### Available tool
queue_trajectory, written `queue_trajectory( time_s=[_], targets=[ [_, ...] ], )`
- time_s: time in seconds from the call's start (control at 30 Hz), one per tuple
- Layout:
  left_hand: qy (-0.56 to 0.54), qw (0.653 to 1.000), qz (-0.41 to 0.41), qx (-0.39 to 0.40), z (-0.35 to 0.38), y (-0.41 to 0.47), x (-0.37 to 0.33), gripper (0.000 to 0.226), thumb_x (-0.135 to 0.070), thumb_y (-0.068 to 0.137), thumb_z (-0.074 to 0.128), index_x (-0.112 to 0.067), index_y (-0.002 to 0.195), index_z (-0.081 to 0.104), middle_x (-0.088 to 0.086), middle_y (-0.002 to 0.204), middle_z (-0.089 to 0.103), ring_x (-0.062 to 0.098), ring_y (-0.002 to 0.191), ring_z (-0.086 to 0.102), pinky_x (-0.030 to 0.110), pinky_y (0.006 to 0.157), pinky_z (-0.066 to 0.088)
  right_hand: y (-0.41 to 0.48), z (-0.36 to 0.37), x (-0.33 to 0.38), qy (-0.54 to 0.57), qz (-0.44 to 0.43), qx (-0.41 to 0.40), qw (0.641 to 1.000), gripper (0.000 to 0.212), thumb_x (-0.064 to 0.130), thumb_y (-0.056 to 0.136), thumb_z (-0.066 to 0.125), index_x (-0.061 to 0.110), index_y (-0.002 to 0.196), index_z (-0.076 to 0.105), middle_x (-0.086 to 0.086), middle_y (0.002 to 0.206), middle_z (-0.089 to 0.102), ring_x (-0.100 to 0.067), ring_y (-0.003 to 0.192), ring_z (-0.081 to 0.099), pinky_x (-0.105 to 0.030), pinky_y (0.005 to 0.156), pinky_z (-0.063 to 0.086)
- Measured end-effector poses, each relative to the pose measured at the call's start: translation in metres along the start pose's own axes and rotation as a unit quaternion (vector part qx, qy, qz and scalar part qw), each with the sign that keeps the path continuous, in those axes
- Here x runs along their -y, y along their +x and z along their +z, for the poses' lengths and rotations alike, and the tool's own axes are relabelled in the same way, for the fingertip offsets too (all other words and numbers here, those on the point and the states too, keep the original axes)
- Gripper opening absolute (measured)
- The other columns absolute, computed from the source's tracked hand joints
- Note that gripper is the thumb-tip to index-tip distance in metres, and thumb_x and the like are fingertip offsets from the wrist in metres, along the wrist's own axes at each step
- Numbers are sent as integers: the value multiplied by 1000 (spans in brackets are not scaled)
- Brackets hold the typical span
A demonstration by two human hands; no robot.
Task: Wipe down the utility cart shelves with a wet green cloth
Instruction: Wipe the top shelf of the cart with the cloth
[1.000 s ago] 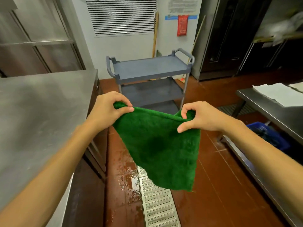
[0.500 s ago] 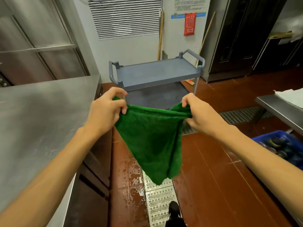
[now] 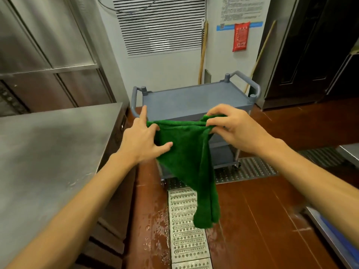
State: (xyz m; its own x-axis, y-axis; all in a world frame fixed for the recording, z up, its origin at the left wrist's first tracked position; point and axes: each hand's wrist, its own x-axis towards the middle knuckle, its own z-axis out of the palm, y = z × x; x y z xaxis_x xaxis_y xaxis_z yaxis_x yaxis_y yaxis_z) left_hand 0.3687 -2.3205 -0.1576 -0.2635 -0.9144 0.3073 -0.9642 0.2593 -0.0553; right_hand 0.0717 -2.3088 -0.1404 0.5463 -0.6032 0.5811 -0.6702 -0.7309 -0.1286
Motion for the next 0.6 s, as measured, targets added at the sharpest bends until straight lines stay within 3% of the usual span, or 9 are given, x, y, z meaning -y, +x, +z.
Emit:
queue_trajectory(
  time_s=[0.13, 0.23, 0.37, 0.5, 0.6],
  targets=[
    [-17, 996, -20, 84, 21, 32, -7, 134, -105, 49, 44, -11, 144, 43, 25, 160, -26, 45, 139, 34, 50, 102, 46, 39, 16, -22, -42, -2, -120, 992, 14, 17, 89, 66, 9, 97, 75, -7, 111, 66, -30, 107, 58, -46, 93, 40],
    [-6, 994, -3, 111, 44, 55, -14, 161, -109, 39, 40, -3, 157, 14, 34, 153, -34, 51, 139, 31, 51, 111, 38, 66, 31, -37, 12, 61, -194, 979, 10, 13, 89, 66, 9, 94, 74, -9, 116, 60, -30, 112, 54, -48, 95, 40],
    [-64, 997, -42, 29, 75, 86, -30, 138, -105, 55, 36, -10, 155, 25, 32, 156, -29, 44, 135, 36, 48, 107, 40, 102, 48, -59, 164, 145, -218, 951, 14, 4, 91, 62, 3, 100, 73, -13, 116, 53, -20, 106, 57, -29, 93, 50],
    [-94, 995, -31, 19, 102, 129, -27, 102, -91, 72, 45, -17, 141, 45, 28, 161, -18, 43, 129, 46, 45, 99, 46, 131, 64, -87, 152, 147, -221, 952, 17, 1, 92, 58, 1, 103, 71, -15, 111, 52, -12, 98, 54, -24, 91, 49],
    [-145, 989, 15, 19, 124, 168, -8, 70, -68, 81, 63, -21, 132, 59, 27, 164, -2, 45, 131, 44, 50, 102, 46, 151, 83, -112, 119, 150, -221, 956, 20, 1, 93, 53, 3, 103, 70, -17, 109, 46, -13, 96, 49, -14, 89, 43]
  ],
)
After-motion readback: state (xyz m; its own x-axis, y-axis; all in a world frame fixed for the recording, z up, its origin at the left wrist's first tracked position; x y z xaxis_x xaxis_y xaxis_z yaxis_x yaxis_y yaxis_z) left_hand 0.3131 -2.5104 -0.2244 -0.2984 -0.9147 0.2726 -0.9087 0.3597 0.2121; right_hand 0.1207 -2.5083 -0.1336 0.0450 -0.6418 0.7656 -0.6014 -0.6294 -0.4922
